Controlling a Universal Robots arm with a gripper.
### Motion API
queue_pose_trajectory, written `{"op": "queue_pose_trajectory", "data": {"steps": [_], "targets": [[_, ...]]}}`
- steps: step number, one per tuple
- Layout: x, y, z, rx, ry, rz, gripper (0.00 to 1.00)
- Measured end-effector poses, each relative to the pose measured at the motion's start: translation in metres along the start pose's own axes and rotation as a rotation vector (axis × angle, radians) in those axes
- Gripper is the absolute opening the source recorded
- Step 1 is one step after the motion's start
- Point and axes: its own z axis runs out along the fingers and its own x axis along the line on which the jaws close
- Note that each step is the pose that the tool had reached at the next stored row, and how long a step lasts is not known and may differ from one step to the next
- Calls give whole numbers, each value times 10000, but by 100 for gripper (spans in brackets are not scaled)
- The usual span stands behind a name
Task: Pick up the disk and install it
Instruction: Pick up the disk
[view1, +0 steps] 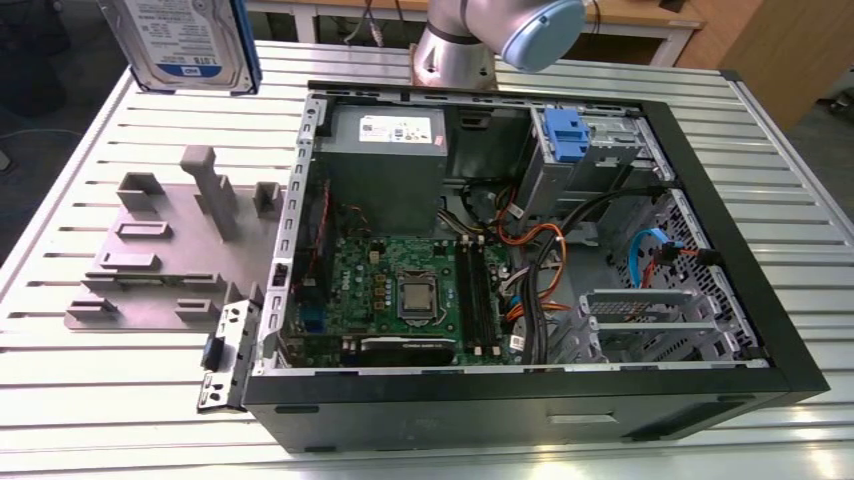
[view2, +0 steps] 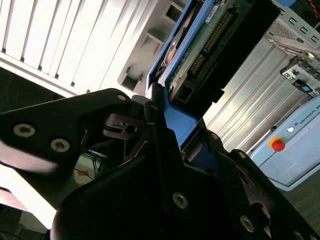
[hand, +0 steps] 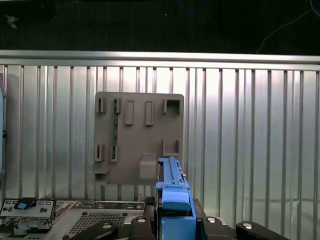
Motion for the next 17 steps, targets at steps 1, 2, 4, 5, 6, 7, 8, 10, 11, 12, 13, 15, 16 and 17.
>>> {"op": "queue_pose_trajectory", "data": {"steps": [1, 2, 4, 5, 6, 7, 8, 10, 11, 12, 13, 15, 16, 17], "targets": [[0, -11, 0, 0, 0, 0, 36], [0, -21, 0, 0, 0, 0, 36], [0, -44, 0, 0, 0, 0, 36], [0, -55, 0, -1, 0, 0, 36], [0, -65, 1, -1, 0, 0, 36], [0, -76, 1, 0, 1, 0, 36], [0, -87, 1, -1, 0, 0, 36], [0, -108, 1, -1, 1, 0, 36], [0, -118, 1, 0, 0, 0, 36], [0, -129, 2, 0, 0, 0, 36], [0, -139, 2, 0, 0, 0, 36], [0, -177, 2, 0, 0, 0, 36], [0, -186, 2, 0, 0, 0, 36], [0, -196, 3, 0, 0, 0, 36]]}}
